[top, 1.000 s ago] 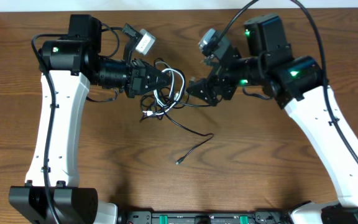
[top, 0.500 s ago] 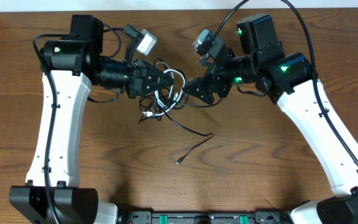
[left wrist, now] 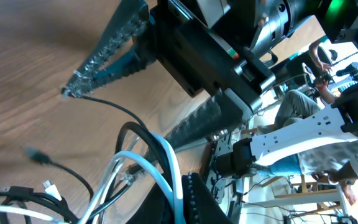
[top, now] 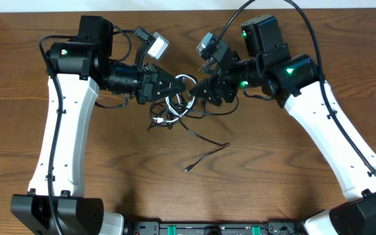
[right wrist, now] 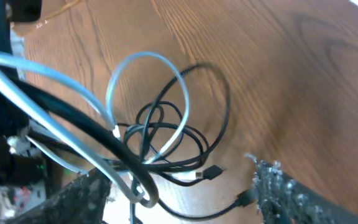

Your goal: Untangle cables

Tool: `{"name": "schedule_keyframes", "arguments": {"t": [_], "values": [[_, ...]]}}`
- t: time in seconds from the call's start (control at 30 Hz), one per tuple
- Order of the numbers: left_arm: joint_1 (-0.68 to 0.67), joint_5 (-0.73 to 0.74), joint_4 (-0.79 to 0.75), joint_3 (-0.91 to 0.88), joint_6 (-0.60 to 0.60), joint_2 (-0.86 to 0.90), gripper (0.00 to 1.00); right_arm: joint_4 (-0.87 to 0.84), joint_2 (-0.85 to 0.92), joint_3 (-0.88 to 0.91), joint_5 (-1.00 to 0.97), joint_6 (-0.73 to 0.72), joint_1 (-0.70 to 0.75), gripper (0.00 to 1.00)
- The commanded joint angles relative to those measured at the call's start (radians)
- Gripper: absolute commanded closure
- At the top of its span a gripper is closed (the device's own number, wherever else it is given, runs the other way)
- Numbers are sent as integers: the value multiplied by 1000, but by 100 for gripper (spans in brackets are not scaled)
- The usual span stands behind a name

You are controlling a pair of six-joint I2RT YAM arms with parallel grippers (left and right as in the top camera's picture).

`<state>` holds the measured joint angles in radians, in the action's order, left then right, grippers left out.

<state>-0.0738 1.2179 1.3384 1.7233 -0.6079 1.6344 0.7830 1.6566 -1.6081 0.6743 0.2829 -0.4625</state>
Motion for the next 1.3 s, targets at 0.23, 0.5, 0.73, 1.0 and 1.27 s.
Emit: {"name": "schedule_keyframes", "arguments": {"t": [0.23, 0.5, 0.73, 1.0, 1.27], "values": [[-2, 24, 7, 24, -35, -19, 91, 10, 11, -15, -11, 5, -5, 99], [-2, 20, 7, 24, -35, -19, 92, 22, 11, -15, -110, -6, -5, 99], [-2, 12, 6, 24, -35, -19, 91, 31, -10, -16, -183, -9, 5, 99], [-2, 12, 6, 24, -35, -19, 92, 30, -71, -16, -182, -16, 31, 86], [-2, 12, 6, 24, -35, -19, 92, 48, -68, -15, -181, -16, 16, 22]]}}
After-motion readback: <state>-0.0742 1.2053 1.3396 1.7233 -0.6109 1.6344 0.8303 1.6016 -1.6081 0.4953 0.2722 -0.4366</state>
